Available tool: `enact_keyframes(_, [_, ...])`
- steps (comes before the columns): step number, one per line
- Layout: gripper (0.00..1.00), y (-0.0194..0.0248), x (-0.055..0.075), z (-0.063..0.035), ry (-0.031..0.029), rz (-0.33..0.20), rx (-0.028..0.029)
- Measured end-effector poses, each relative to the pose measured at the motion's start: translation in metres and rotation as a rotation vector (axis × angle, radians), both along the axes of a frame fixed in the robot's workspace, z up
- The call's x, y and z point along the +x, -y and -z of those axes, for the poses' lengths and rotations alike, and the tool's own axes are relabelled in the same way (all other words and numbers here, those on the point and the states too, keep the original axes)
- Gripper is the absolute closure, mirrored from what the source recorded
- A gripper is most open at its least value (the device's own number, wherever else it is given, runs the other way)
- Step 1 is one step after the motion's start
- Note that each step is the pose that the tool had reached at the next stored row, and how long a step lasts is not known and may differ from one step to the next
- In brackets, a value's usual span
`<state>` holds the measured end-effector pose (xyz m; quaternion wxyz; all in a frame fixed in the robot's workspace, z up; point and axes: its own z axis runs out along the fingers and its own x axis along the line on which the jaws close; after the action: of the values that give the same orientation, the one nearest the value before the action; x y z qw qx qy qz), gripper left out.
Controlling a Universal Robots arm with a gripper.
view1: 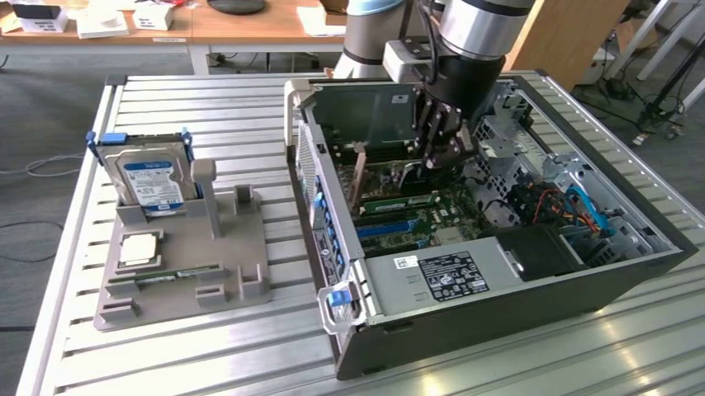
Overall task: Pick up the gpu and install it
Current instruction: 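Insert the gpu into the slot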
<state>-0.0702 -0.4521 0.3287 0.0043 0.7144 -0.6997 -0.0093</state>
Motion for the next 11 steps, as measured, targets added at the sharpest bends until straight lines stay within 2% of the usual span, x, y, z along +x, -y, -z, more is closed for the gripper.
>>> enact_keyframes(11, [0.73, 0.0, -0.0003, 0.0049, -0.0002, 0.0, -0.0003])
